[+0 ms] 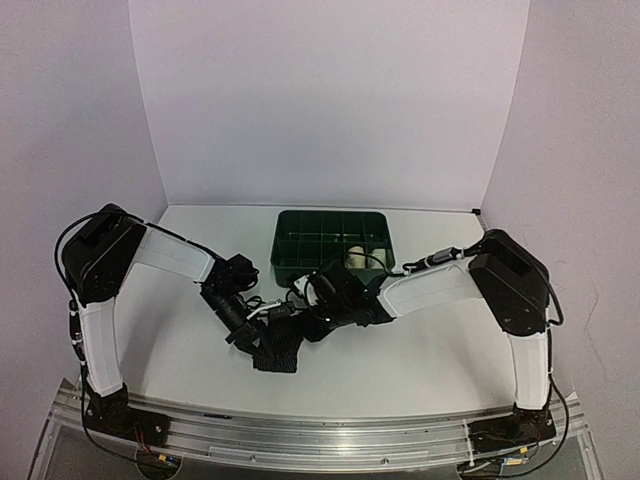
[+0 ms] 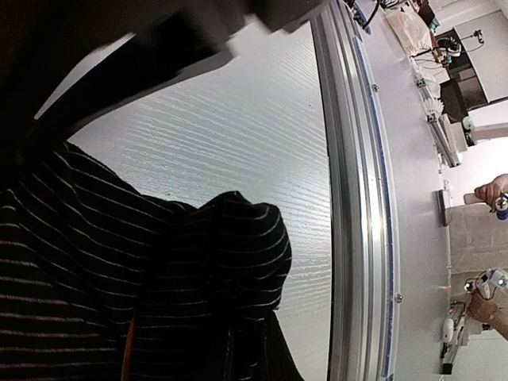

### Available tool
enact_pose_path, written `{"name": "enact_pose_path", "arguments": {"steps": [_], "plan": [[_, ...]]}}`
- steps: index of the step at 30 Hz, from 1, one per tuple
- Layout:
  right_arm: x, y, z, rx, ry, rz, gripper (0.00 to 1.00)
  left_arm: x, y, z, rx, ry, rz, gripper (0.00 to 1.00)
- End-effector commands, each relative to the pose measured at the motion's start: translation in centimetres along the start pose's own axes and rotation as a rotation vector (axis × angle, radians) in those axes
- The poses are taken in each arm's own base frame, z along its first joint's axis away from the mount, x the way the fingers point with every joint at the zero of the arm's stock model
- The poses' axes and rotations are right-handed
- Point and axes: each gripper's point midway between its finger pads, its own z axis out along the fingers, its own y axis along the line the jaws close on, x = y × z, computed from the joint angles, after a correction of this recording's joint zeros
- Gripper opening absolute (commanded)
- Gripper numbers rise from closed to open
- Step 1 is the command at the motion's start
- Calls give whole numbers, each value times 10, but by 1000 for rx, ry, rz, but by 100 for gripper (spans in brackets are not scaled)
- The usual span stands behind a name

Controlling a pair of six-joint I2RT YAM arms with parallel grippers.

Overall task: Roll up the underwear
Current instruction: Roll the underwear to the center of the board.

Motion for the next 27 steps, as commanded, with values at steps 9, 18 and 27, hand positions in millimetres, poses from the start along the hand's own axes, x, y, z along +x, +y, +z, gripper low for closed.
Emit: {"name": "enact_pose_path", "arguments": {"steps": [9,18,27], "plan": [[-5,70,-91,-79,-301,-542,73,25,42,5,-66,101,-160,0],[1,110,-51,-36,-270,-944,72,20,49,5,-68,111,-170,0],[31,100,-15,-40,-128,-977,60,23,50,7,-63,116,-169,0]]}}
